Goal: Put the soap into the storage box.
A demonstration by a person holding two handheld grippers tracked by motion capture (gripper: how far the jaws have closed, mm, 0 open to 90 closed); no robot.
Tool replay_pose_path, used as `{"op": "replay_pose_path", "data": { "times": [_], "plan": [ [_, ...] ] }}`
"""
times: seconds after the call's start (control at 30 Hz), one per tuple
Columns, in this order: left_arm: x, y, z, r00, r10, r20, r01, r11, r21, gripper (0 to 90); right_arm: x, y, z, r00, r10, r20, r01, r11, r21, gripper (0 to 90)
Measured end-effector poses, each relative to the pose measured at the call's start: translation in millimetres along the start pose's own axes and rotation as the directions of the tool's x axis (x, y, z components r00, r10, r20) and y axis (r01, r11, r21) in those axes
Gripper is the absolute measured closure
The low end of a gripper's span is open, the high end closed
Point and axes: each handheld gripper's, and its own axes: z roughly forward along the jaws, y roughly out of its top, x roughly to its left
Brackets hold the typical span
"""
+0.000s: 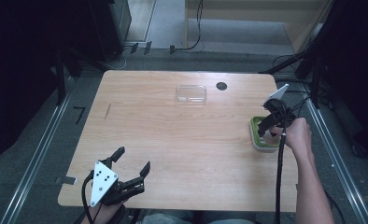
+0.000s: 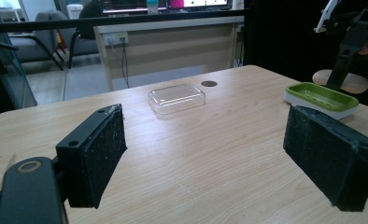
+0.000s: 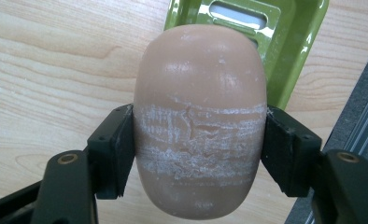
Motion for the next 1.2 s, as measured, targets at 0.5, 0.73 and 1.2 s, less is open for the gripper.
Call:
{"op": "replay_pose_path", "data": {
  "times": [0.5, 0.73, 1.2],
  "plan": [
    [0.1, -0.1, 0.1, 1.0000, 0.001, -0.001, -0.001, 1.0000, 0.001, 13.2, -8.7, 11.9, 10.3, 0.9996, 0.023, -0.017, -0.023, 1.000, 0.003, 33.2],
    [-0.1, -0.1, 0.1, 1.0000, 0.003, -0.002, -0.003, 1.0000, 0.003, 13.1, -14.9, 16.4, 13.7, 0.9989, 0.042, -0.023, -0.042, 0.999, -0.002, 33.2],
    [0.5, -0.3, -0.7, 1.0000, 0.001, -0.003, -0.001, 1.0000, 0.002, 13.2, -19.1, 22.4, 23.7, 0.9968, 0.068, -0.043, -0.068, 0.998, 0.000, 33.3]
  ]
}}
